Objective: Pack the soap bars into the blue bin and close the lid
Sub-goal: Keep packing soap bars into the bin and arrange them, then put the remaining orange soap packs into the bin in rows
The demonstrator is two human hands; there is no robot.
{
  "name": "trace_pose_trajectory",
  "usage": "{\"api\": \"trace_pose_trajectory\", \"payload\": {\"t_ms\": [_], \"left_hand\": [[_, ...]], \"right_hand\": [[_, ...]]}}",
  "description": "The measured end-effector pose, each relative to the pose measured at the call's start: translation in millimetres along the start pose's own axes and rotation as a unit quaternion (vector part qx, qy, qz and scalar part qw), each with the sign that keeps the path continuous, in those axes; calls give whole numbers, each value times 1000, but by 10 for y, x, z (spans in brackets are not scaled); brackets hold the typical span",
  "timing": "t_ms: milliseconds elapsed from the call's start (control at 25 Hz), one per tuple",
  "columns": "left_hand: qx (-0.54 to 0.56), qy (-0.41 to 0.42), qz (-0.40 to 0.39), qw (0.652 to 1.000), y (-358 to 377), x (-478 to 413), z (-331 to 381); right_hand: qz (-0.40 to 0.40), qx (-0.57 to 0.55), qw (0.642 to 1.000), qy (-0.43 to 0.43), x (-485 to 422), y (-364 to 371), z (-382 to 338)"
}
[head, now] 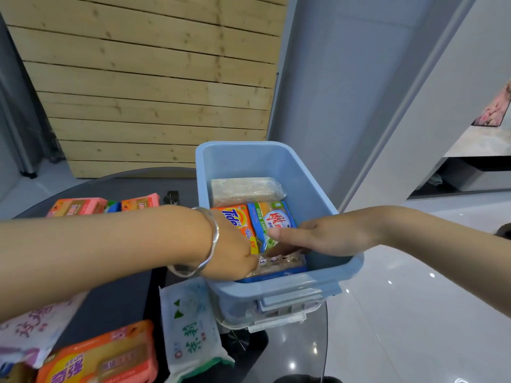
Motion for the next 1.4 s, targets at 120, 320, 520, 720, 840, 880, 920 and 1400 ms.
{"api": "trace_pose_trajectory", "payload": {"t_ms": [120, 320, 520, 720, 840, 880, 920, 1400], "left_hand": [[-4, 33, 13, 999, 14, -42, 25], [173, -13, 217, 961, 111, 344, -141], [390, -81, 378, 836, 427, 1107, -310], [505, -215, 365, 752, 1160, 1726, -317], [478, -269, 325, 771, 1638, 1890, -171], [426, -278, 317, 801, 1778, 1881, -127], [363, -279, 313, 832, 1882, 1859, -82], [176, -283, 292, 896, 1996, 1626, 123]], "right_hand": [[-14, -7, 999, 29, 10, 26, -13], [60, -60, 996, -8, 229, -75, -14], [247, -179, 937, -169, 532, 59, -208], [304, -271, 868, -283, 455, 751, -677], [271, -291, 882, -253, 149, 1403, -784], [281, -278, 893, -218, 18, 1612, -762], [305, -244, 905, -172, -113, 1791, -714], [491, -120, 857, -99, -409, 2336, -538]]}}
Point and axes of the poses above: each hand's wrist, its own x-axis away from the middle knuckle, its own y-axis out of the palm, z = x × y, the point moved 1 cm from there along -x, towards the middle knuckle, and after that the axes turned 13 degrees about z, right-handed, at the moved point
